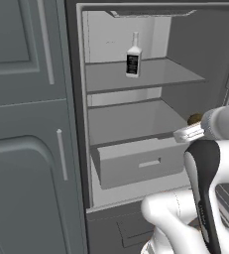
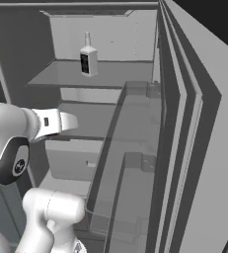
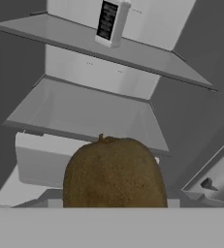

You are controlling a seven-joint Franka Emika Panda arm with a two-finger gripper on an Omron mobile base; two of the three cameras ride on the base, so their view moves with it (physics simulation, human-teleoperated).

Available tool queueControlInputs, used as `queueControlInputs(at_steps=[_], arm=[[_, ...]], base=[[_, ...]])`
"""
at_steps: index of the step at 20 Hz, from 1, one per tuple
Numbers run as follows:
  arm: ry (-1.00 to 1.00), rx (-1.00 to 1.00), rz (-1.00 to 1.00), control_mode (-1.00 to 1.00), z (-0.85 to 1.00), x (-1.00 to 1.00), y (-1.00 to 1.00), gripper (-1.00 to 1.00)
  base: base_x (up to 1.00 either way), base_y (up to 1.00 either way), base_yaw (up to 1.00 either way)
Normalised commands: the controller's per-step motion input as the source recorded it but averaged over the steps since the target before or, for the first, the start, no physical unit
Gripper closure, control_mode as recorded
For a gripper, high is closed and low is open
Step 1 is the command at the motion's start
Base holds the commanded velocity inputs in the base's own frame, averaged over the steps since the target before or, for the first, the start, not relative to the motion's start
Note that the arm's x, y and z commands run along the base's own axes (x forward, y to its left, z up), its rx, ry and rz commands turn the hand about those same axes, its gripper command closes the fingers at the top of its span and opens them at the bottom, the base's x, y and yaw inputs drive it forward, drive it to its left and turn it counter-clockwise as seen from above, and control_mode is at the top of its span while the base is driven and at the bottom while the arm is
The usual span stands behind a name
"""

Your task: Place the liquor on the top shelf of the fridge to keep it out of children's reach, and place the avocado and kiwi on lower shelves for easy access.

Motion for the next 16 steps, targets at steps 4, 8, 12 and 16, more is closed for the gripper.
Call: queueControlInputs(at_steps=[4, 8, 12, 16], arm=[[0.0, 0.0, 0.0, -1.0, -0.45, 0.17, 0.19, 1.0], [0.02, 0.0, 0.0, -1.0, -0.59, 0.32, 0.12, 1.0], [0.01, 0.0, 0.0, -1.0, -0.56, 0.35, 0.0, 1.0], [0.0, 0.02, 0.0, -1.0, -0.57, 0.43, 0.0, 1.0]], base=[[0.0, 0.0, 0.0], [0.0, 0.0, 0.0], [0.0, 0.0, 0.0], [0.0, 0.0, 0.0]])
